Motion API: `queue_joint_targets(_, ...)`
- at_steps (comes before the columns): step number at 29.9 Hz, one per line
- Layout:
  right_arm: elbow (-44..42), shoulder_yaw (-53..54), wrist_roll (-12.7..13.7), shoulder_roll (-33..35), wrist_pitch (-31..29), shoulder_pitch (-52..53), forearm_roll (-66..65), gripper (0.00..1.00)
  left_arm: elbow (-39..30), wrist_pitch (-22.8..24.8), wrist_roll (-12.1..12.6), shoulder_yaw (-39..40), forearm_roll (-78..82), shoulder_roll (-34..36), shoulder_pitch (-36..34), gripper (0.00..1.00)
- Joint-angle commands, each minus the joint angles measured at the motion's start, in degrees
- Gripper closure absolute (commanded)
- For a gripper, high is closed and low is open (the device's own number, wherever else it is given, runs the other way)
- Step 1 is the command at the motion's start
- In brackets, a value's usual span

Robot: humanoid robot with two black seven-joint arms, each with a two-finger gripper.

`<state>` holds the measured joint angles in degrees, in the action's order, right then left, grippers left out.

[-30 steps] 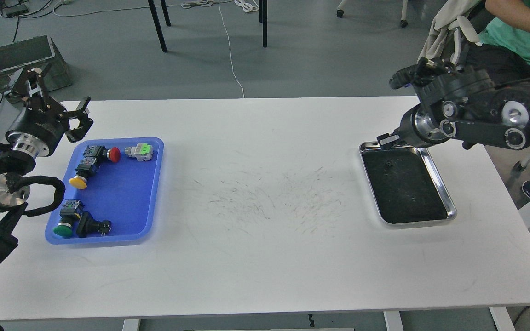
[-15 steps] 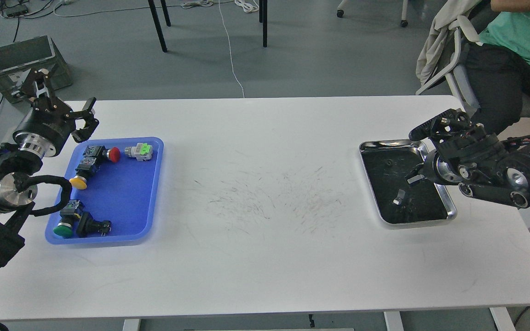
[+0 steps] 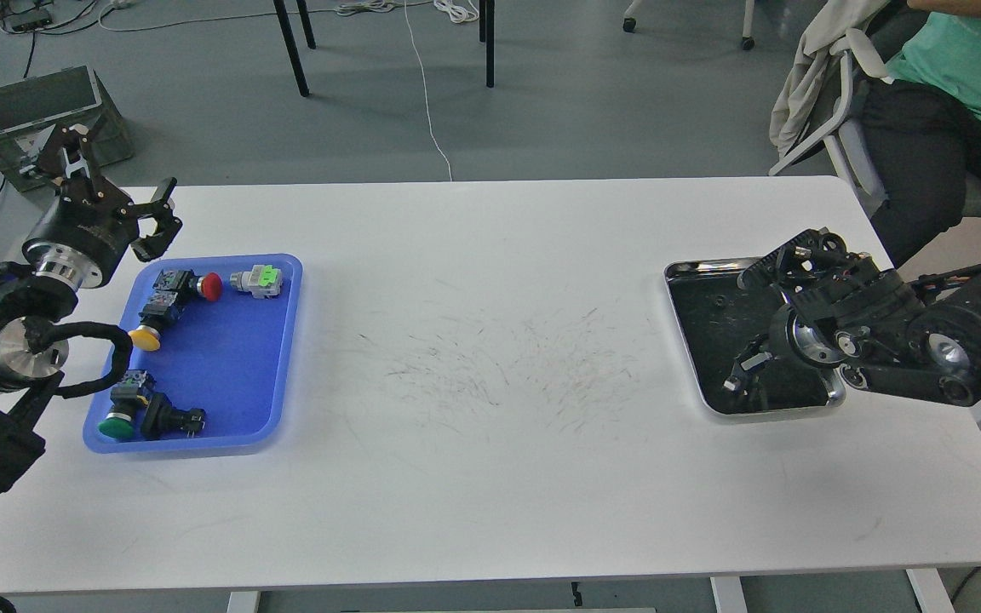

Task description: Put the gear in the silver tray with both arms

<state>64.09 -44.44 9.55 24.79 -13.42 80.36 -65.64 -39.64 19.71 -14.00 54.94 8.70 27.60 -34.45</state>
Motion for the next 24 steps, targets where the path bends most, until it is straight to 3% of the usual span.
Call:
queue_joint_targets(1,0.8,0.4,-0.2,0.3,0.0,0.9,4.2,0.03,0.0,-0.2,0.0,0.0,0.0,0.0,0.0,0.02)
queue_joint_targets(13,-2.6,18.9,-0.3,7.2,-0.1,4.0,18.7,0.02,0.2,-0.6,0.0,-0.5,0.1,0.0,-0.3,0.02)
queue_joint_targets(17,-5.8,33.5,-0.9,12.2,0.6,0.3,28.1,0.02,0.6,-1.0,0.1,-0.7,0.7,0.3,-1.5,0.02)
queue_joint_targets(24,-15.3,65.4,-2.1,13.3,1.6,-16.5,53.7,0.03,2.8,-3.9,0.3,-1.1,1.0,-0.4,-4.3,0.02)
